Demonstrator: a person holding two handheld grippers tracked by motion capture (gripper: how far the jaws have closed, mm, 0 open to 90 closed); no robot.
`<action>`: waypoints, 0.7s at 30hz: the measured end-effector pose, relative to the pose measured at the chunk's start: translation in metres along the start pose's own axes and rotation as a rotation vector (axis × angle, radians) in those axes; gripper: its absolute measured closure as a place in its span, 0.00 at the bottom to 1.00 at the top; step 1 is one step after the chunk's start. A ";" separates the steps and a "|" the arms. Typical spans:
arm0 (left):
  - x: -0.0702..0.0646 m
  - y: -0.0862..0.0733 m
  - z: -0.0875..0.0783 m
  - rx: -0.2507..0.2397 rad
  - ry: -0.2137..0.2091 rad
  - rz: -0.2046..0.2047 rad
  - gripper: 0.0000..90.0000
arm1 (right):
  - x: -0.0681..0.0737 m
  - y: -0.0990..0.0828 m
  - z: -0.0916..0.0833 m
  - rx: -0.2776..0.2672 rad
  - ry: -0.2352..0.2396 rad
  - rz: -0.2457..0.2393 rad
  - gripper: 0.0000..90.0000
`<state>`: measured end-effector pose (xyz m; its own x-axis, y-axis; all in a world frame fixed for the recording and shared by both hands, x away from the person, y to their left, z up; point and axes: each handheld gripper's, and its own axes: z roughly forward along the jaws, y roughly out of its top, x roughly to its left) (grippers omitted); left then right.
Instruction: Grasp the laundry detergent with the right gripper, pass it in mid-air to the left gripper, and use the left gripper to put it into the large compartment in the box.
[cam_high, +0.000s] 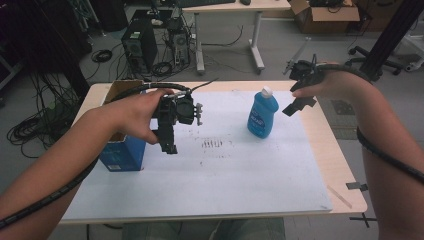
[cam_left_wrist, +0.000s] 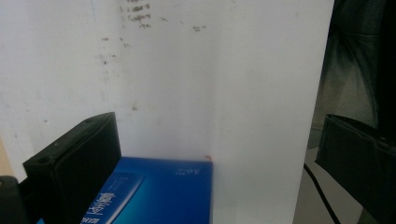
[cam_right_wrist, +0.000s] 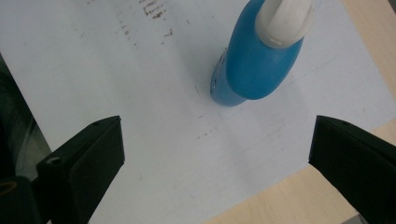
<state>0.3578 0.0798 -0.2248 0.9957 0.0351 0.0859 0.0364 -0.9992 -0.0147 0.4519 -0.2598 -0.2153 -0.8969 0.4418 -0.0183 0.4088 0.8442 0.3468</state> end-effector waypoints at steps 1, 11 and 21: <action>0.000 0.000 0.000 0.001 -0.001 -0.003 0.00 | 0.000 -0.003 0.000 -0.013 -0.001 0.000 0.04; -0.001 -0.001 0.001 -0.003 -0.001 0.002 0.00 | 0.001 -0.026 0.010 -0.117 -0.026 0.019 0.04; 0.002 -0.002 0.003 0.006 0.002 -0.002 0.00 | 0.000 -0.050 0.036 -0.215 -0.022 0.059 0.04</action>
<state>0.3596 0.0822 -0.2280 0.9954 0.0372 0.0877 0.0391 -0.9990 -0.0202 0.4373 -0.2910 -0.2666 -0.8678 0.4968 -0.0122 0.4126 0.7340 0.5395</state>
